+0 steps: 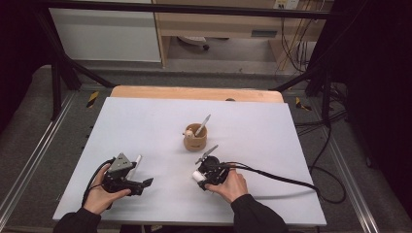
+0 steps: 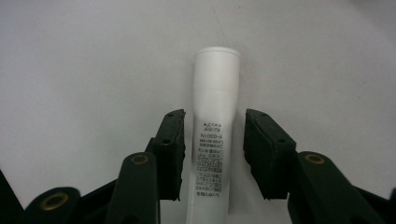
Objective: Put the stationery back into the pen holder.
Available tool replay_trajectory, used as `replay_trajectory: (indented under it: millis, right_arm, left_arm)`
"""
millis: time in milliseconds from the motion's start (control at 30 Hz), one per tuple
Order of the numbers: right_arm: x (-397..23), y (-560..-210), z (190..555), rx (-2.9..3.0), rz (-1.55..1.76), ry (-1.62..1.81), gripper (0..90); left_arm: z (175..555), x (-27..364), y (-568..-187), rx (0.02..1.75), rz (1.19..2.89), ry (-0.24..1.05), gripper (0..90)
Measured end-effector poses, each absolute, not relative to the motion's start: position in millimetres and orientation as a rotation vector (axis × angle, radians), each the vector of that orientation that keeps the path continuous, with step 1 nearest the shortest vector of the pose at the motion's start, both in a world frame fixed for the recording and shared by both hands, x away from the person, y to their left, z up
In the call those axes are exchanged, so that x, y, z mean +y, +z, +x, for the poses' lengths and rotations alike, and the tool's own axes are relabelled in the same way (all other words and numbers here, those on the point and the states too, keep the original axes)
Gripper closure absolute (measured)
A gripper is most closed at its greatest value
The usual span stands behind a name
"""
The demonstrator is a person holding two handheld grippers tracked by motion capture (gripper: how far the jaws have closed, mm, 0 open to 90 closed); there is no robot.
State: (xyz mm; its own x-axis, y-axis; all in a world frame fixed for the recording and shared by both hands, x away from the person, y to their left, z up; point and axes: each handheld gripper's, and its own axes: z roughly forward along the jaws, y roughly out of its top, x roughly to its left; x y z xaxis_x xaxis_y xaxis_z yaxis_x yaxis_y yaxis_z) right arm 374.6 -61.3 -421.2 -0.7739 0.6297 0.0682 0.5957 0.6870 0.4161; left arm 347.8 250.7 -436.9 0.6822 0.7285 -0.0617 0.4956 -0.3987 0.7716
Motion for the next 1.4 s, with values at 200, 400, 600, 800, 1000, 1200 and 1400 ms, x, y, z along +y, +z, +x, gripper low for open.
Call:
replay_trajectory:
  millis: [200,400,600,800,1000,1200,1400]
  right_arm:
    - [-60.2,-423.9,375.3,2.823,1.025,0.636,67.3]
    - [-59.7,-424.8,375.9,2.828,1.03,0.622,68.2]
    - [-59.1,-425.5,374.8,2.824,1.031,0.608,69.0]
    - [-58.4,-425.2,375.3,2.835,1.019,0.591,69.5]
    - [-59.4,-424.2,378.2,2.859,1.021,0.588,70.1]
    - [-60.2,-422.9,377.8,2.871,1.038,0.571,70.3]
    - [-62.7,-418.6,376.3,2.873,1.022,0.584,70.5]
  left_arm:
    - [348.0,250.6,-437.4,0.939,2.083,0.364,9.4]
    - [348.0,250.6,-437.5,0.939,2.084,0.364,9.3]
    - [348.1,250.8,-437.4,0.939,2.085,0.364,9.4]
    - [348.2,250.9,-437.8,0.94,2.088,0.364,9.4]
    - [348.3,251.1,-437.9,0.941,2.087,0.364,9.4]
    - [348.3,250.8,-437.9,0.94,2.089,0.363,9.4]
    - [348.1,250.7,-437.8,0.939,2.088,0.364,9.4]
